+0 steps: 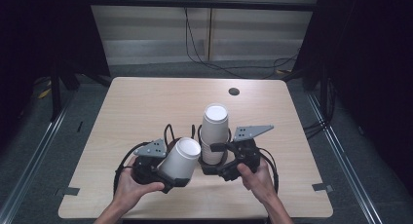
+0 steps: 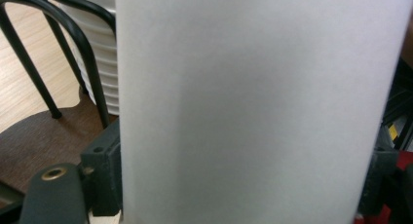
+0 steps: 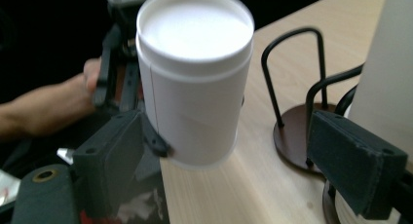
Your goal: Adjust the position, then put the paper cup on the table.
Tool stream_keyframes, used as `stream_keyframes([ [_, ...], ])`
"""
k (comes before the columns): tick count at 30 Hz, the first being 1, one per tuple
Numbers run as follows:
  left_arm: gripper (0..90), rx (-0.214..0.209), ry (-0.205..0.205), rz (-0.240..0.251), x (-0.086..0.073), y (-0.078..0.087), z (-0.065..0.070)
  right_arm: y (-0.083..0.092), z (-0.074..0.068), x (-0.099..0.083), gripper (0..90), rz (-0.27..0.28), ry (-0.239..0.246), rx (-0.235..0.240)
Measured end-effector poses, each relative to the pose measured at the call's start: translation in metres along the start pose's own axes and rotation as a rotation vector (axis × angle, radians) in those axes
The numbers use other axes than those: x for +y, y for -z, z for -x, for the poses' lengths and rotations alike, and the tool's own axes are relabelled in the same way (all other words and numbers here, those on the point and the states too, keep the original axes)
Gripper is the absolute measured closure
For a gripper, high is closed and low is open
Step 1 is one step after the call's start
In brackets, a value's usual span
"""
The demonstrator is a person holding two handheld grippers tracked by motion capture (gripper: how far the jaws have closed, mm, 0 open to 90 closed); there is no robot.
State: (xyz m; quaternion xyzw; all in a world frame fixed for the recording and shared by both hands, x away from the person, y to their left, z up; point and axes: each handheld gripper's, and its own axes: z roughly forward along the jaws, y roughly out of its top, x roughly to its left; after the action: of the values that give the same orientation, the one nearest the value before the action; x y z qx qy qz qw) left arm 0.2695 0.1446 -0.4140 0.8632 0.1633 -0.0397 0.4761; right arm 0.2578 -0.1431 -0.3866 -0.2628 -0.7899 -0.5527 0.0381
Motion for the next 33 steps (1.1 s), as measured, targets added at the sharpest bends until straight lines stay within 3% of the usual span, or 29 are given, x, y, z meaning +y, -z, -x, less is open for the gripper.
stream_keyframes([
  [1, 17.4, -0.013, 0.002, -0.02, -0.001, 0.0, -0.001, -0.001, 0.0, -0.001, 14.2, -0.041, 0.018, 0.014],
  [2, 17.4, -0.013, 0.002, -0.02, -0.001, 0.0, -0.001, -0.001, 0.0, -0.001, 14.2, -0.041, 0.018, 0.014],
  [3, 17.4, -0.003, -0.008, -0.045, -0.001, 0.001, -0.002, -0.002, -0.001, 0.0, 14.2, -0.092, 0.045, -0.014],
  [4, 17.4, -0.003, -0.008, -0.045, -0.001, 0.001, -0.002, -0.002, -0.001, 0.0, 14.2, -0.092, 0.045, -0.014],
  [6, 17.4, -0.01, -0.011, -0.062, -0.001, 0.0, -0.002, -0.002, 0.0, -0.001, 14.2, -0.148, 0.068, -0.019],
  [8, 17.4, -0.004, -0.038, -0.114, 0.0, -0.001, 0.0, -0.003, 0.0, -0.003, 14.3, -0.176, 0.078, -0.013],
  [10, 17.5, -0.008, -0.034, -0.119, 0.0, -0.002, 0.0, -0.006, 0.0, -0.005, 14.5, -0.21, 0.091, -0.042],
  [11, 17.6, -0.003, -0.063, -0.152, 0.0, -0.003, 0.001, -0.009, 0.001, -0.006, 14.5, -0.236, 0.1, -0.052],
  [14, 17.7, -0.011, -0.068, -0.171, 0.0, -0.004, 0.001, -0.012, 0.002, -0.009, 14.7, -0.254, 0.106, -0.03],
  [15, 17.7, -0.022, -0.07, -0.203, 0.001, -0.004, 0.001, -0.013, 0.002, -0.01, 14.7, -0.258, 0.111, -0.023],
  [22, 17.8, -0.012, -0.086, -0.268, 0.002, -0.008, 0.003, -0.019, 0.003, -0.01, 14.9, -0.305, 0.157, -0.005],
  [25, 17.8, -0.006, -0.106, -0.303, 0.002, -0.009, 0.005, -0.028, 0.0, -0.014, 14.9, -0.385, 0.212, 0.004],
  [30, 17.8, 0.006, -0.123, -0.343, 0.003, -0.012, 0.007, -0.036, -0.005, -0.016, 14.9, -0.441, 0.245, 0.023],
  [33, 18.2, 0.038, -0.136, -0.378, 0.008, -0.014, 0.007, -0.038, -0.005, -0.017, 16.1, -0.456, 0.21, 0.058],
])
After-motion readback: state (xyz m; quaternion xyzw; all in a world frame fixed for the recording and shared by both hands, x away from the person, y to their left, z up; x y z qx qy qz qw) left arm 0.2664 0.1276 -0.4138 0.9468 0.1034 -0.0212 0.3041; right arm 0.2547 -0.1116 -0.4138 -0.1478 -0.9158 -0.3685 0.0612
